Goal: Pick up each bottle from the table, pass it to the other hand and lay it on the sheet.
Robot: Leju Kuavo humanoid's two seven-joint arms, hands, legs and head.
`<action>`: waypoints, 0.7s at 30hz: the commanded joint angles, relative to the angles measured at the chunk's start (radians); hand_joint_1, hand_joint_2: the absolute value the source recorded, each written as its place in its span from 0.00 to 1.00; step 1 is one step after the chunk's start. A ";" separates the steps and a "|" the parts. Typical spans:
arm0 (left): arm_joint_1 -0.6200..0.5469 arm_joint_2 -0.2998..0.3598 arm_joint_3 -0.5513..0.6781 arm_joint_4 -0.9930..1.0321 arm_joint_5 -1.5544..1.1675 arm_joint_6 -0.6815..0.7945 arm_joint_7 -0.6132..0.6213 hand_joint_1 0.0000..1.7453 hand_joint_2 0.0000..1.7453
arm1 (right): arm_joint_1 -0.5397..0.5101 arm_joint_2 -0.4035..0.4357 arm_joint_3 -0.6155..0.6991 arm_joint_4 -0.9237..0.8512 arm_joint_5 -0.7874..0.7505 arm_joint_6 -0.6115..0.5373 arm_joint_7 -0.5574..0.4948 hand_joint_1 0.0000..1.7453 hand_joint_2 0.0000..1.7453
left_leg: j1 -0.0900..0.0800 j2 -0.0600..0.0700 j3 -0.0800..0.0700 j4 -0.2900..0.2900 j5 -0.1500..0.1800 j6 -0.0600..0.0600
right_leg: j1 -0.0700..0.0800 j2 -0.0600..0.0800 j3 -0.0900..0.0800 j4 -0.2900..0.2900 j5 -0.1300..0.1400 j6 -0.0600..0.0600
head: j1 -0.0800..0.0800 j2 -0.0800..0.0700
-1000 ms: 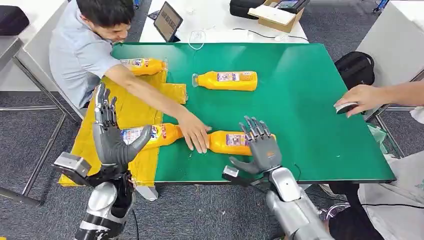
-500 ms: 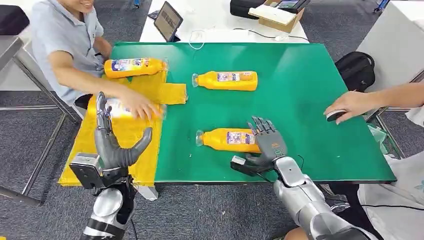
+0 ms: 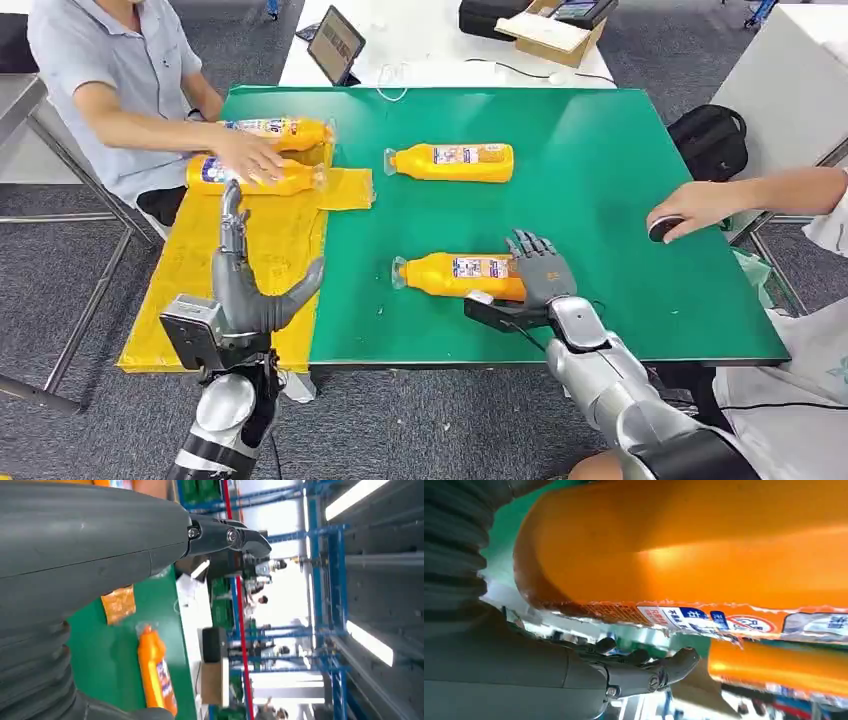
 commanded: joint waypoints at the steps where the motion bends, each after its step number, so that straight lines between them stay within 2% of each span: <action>1: -0.025 0.042 -0.027 0.042 0.004 -0.012 0.009 0.00 1.00 | -0.020 0.000 0.012 0.111 -0.009 0.071 0.010 0.99 1.00 | 0.001 -0.002 0.004 -0.001 0.000 -0.001 | 0.001 -0.002 0.004 -0.001 -0.001 -0.002 | 0.000 0.000; 5: -0.037 0.058 -0.030 0.057 -0.001 -0.055 0.035 0.00 1.00 | 0.000 0.001 -0.064 0.105 -0.123 0.116 -0.069 1.00 1.00 | 0.000 -0.002 0.004 -0.001 0.000 -0.001 | 0.000 -0.001 0.004 -0.001 -0.001 -0.002 | 0.000 0.000; 7: -0.069 0.071 -0.048 0.081 0.005 -0.102 0.039 0.00 1.00 | 0.006 0.012 -0.137 0.116 -0.230 0.201 -0.134 1.00 1.00 | 0.000 -0.003 0.003 -0.001 0.001 0.000 | 0.000 -0.002 0.004 -0.001 0.000 -0.001 | 0.000 0.000; 10: -0.094 0.073 -0.060 0.091 0.029 -0.157 0.048 0.00 1.00 | 0.015 0.026 -0.158 0.115 -0.283 0.245 -0.181 1.00 1.00 | 0.001 -0.004 0.004 -0.001 0.001 0.000 | 0.001 -0.004 0.005 -0.001 -0.001 -0.002 | 0.001 0.000; 12: -0.100 0.070 -0.062 0.113 0.056 -0.192 0.068 0.00 1.00 | 0.026 0.042 -0.201 0.109 -0.387 0.361 -0.238 1.00 1.00 | 0.001 -0.003 0.006 -0.001 0.001 0.000 | 0.001 -0.003 0.007 -0.002 0.000 -0.002 | 0.000 0.000; 14: -0.103 0.069 -0.063 0.127 0.057 -0.193 0.068 0.00 1.00 | 0.031 0.045 -0.199 0.106 -0.391 0.368 -0.240 1.00 1.00 | 0.001 -0.003 0.007 -0.002 0.001 0.000 | 0.001 -0.002 0.008 -0.003 0.000 -0.002 | 0.001 0.000; 17: -0.125 0.086 -0.093 0.170 0.088 -0.268 0.074 0.00 1.00 | 0.046 0.046 -0.254 0.091 -0.511 0.491 -0.331 1.00 1.00 | 0.001 0.001 0.009 -0.002 -0.001 -0.002 | 0.002 0.000 0.008 -0.002 0.000 -0.002 | 0.000 0.000; 21: -0.126 0.086 -0.095 0.176 0.089 -0.272 0.073 0.00 1.00 | 0.054 0.049 -0.257 0.088 -0.522 0.494 -0.339 1.00 1.00 | 0.002 0.002 0.012 -0.002 -0.002 -0.002 | 0.002 0.002 0.010 -0.003 0.000 -0.002 | 0.000 0.000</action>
